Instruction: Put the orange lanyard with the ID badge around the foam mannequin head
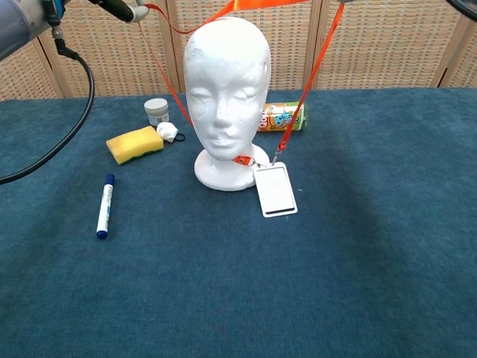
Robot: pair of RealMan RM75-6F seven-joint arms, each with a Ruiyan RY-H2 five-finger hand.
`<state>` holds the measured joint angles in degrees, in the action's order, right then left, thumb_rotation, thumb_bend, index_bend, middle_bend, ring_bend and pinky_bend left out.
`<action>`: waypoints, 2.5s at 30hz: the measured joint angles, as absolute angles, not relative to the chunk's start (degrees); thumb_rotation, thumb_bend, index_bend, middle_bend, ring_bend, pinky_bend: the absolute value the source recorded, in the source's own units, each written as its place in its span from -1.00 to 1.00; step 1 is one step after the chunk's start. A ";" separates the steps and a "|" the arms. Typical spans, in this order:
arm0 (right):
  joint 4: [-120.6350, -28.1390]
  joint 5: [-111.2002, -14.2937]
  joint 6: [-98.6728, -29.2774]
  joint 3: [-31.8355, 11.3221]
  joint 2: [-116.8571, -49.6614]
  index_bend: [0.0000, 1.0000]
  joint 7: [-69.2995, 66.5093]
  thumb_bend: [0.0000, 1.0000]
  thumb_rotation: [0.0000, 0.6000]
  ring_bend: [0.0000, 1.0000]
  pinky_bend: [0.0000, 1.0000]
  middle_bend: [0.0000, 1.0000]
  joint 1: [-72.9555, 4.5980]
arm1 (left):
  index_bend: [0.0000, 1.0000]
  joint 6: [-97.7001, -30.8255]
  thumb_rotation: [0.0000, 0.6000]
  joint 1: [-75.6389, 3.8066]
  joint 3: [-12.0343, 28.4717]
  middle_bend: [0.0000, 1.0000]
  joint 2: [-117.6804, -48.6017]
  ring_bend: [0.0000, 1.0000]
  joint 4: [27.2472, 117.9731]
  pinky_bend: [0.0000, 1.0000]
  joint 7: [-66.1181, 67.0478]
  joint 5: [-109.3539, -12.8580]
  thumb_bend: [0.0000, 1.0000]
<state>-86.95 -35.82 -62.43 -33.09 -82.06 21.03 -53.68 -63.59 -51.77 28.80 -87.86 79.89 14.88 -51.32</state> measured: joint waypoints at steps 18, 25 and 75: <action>-76.17 -32.14 -58.22 -36.19 -84.56 0.49 14.99 -0.02 1.00 -1.00 -0.96 -0.86 -58.16 | 0.73 -63.01 1.00 -56.44 32.59 -1.00 -93.27 -1.00 68.88 -1.00 11.93 -46.38 0.44; -70.91 -31.57 -56.12 -35.10 -86.01 -0.13 14.19 -0.37 1.00 -1.00 -0.98 -0.92 -59.09 | -0.02 -61.57 1.00 -56.94 32.07 -1.00 -95.47 -1.00 63.31 -1.00 10.77 -45.14 -0.06; -90.04 -60.60 -59.40 -10.35 -66.78 -0.80 4.19 0.93 1.00 0.08 0.56 0.40 -33.61 | -1.00 -84.41 1.00 -19.74 10.30 -1.00 -66.28 -1.00 100.82 -1.00 11.44 -62.51 -0.99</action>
